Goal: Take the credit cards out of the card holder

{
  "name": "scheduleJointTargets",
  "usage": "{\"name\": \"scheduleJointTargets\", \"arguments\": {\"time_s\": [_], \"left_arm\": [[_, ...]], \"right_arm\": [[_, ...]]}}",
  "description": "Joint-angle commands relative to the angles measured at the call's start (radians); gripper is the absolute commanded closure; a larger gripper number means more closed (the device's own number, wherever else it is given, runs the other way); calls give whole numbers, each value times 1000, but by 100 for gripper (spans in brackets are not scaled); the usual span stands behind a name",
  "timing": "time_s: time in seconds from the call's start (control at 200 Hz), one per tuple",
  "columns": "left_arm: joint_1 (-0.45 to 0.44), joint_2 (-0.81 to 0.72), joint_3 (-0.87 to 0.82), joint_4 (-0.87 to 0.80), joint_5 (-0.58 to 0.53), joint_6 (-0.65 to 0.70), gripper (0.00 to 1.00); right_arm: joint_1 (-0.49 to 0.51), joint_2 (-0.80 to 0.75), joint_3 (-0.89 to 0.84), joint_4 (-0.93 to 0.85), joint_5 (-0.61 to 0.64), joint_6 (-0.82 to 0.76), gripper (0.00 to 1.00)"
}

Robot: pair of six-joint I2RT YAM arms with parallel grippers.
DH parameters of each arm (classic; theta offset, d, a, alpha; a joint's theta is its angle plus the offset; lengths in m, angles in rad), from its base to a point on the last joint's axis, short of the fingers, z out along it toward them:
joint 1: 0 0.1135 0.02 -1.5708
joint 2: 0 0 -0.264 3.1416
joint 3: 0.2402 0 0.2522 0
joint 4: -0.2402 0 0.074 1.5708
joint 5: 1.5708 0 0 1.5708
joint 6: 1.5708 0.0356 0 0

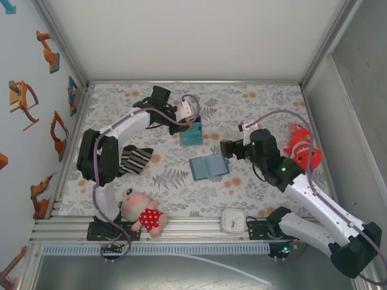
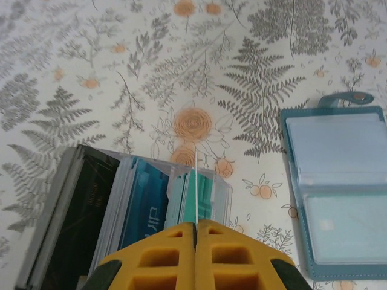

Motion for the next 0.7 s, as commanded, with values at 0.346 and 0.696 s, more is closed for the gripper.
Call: {"name": "scheduleJointTargets", "arguments": {"time_s": [0.346, 0.696], "left_arm": [[-6, 87, 77, -55, 64, 38, 100], [-17, 152, 135, -99, 64, 43, 100]], "right_arm": [[-3, 27, -11, 21, 13, 37, 1], [-3, 19, -14, 9, 10, 36, 1]]}}
